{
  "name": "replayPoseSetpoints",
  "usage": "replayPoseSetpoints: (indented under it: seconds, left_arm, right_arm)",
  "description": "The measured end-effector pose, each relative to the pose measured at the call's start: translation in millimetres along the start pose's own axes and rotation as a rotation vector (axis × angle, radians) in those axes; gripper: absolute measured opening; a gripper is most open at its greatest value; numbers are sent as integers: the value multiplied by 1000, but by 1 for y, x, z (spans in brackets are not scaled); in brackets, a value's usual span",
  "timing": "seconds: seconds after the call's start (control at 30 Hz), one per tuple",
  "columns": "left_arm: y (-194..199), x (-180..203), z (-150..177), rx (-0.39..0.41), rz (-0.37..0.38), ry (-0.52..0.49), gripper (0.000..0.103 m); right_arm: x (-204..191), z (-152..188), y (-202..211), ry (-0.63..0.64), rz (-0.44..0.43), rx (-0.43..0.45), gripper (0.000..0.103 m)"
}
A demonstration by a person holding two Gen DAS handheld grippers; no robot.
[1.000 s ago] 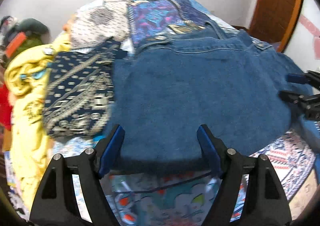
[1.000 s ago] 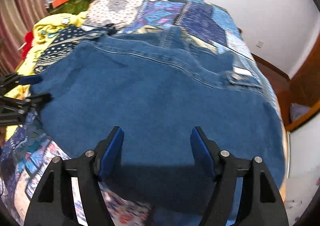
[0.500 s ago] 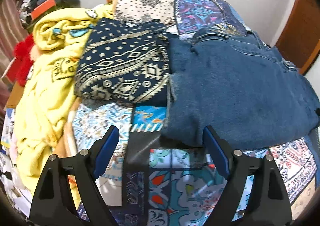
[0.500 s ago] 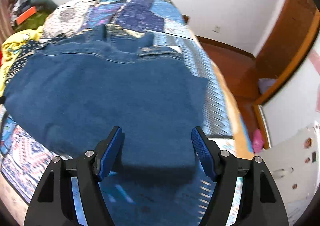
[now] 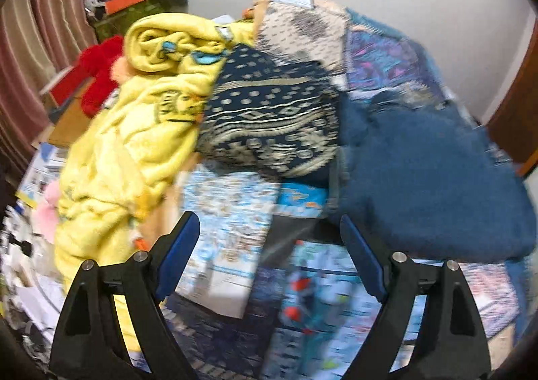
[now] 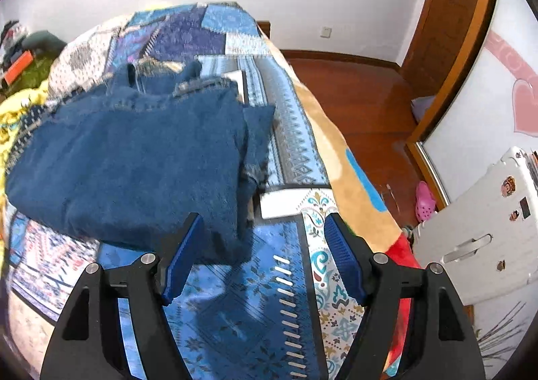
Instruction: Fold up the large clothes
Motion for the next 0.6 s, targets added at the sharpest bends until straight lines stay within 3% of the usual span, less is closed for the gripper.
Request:
replayPoseSetpoints:
  seconds: [0.23,0.47,0.6]
  left_arm:
    - [-10,50,7,-73,348,101,86]
    - [-47,75,21,-163,527,251,86]
    - [-65,78,17,-177,562,279,86]
  right_arm:
    - [-46,-13,13,37,-130,45,71]
    - [-92,4,-16,136,-163,-14,71]
    - [-104,13,-39,146,-169,-88,71]
Point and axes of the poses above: each gripper's, at about its wrist camera, not at the fingertips, and y roughly against the way its jaws point, x to its right, z to its underside, the point moved 5 cm from there along -y, roughly the way its jaws point, and after that the axes turned 10 degrees about -y, right-handed, at the moved point
